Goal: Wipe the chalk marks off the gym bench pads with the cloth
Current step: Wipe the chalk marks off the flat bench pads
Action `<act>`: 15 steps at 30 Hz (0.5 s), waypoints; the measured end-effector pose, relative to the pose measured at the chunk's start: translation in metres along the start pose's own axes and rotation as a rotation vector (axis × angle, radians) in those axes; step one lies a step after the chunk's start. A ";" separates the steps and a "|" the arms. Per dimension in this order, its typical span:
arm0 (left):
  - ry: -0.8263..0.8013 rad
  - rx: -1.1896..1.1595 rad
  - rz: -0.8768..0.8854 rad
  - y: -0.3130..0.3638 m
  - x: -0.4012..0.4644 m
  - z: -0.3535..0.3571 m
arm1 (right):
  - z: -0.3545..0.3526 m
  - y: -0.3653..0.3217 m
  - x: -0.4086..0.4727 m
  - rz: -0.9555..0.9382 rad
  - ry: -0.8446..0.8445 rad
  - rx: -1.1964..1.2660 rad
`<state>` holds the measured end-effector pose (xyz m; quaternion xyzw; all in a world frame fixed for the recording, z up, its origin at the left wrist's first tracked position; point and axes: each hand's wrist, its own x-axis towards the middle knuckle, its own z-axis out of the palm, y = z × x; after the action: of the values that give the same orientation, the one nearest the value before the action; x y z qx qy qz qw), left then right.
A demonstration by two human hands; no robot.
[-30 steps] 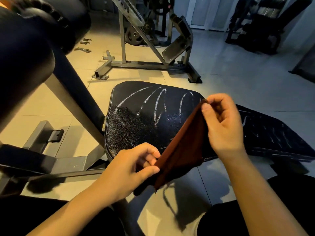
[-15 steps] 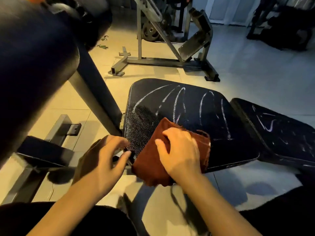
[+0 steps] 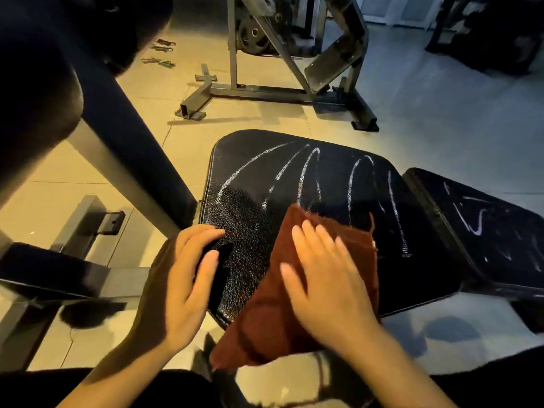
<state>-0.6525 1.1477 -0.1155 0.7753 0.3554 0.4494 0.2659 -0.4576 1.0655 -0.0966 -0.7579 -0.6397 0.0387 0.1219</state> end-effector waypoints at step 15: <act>0.080 -0.094 -0.154 0.009 0.014 0.019 | -0.003 0.002 -0.014 -0.108 -0.073 0.059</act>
<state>-0.6275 1.1516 -0.1103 0.7137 0.4028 0.4746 0.3212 -0.4576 1.0513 -0.0955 -0.7164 -0.6823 0.0785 0.1228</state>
